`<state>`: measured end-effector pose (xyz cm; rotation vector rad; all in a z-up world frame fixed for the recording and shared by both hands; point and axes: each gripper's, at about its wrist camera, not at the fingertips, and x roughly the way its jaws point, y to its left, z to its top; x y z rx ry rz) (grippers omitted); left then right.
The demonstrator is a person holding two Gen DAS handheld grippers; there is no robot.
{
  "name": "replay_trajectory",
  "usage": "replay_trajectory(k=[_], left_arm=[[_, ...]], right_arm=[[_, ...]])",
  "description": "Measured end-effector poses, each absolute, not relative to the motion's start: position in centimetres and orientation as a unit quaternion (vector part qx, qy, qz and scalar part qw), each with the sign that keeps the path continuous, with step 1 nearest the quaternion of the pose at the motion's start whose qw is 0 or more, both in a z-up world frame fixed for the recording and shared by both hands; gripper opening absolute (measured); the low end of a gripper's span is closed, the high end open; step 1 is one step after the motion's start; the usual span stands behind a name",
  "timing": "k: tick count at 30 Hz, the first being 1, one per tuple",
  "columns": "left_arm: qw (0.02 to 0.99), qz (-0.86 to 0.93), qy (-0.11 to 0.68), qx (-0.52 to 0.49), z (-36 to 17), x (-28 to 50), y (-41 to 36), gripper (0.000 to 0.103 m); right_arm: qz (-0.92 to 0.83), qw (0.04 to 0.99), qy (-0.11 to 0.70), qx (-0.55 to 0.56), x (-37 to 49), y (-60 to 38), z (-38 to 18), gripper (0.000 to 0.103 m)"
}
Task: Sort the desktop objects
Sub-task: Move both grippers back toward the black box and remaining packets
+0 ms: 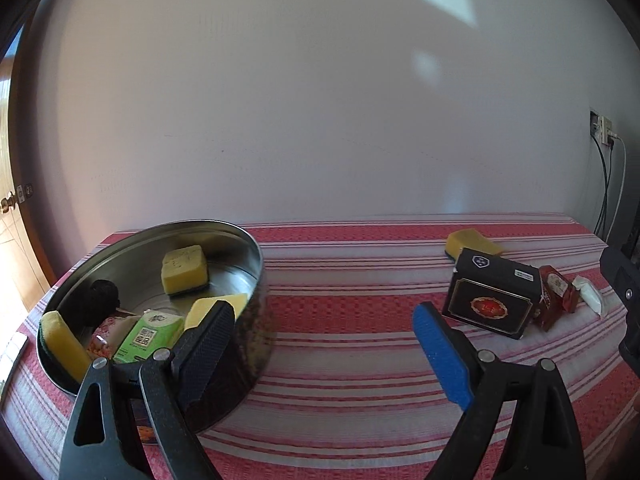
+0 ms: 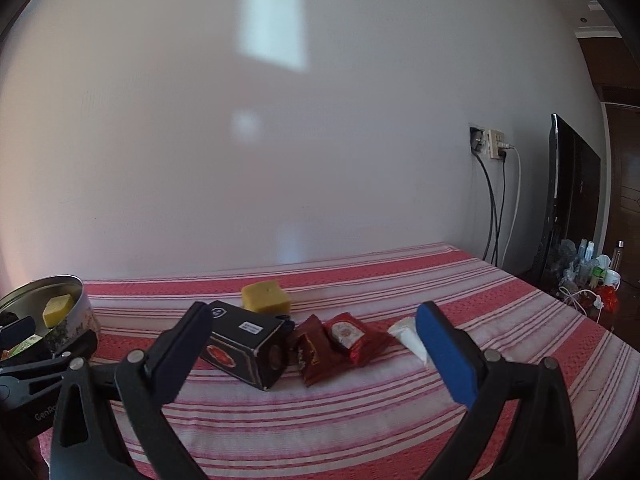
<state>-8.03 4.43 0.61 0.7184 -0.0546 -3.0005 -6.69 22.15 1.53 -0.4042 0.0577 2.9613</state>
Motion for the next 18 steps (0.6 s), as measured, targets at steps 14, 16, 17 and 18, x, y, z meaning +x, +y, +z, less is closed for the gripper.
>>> replay_trajectory(k=[14,16,17,18], left_arm=[[-0.014,-0.965,-0.054,0.257,0.1,-9.1,12.0,0.093],[-0.018,-0.963,-0.062,0.26,0.1,-8.9,13.2,0.093],[-0.02,-0.963,-0.064,0.262,0.1,-9.0,13.7,0.093],[-0.023,-0.962,-0.065,0.265,0.1,-9.0,14.2,0.093]], right_arm=[[0.979,0.135,0.054,-0.141,-6.2,29.9,1.7,0.103],[0.977,0.14,0.066,-0.148,-6.3,31.1,1.6,0.103],[0.976,0.142,0.072,-0.151,-6.4,31.7,1.5,0.103],[0.974,0.144,0.079,-0.153,-6.4,32.2,1.5,0.103]])
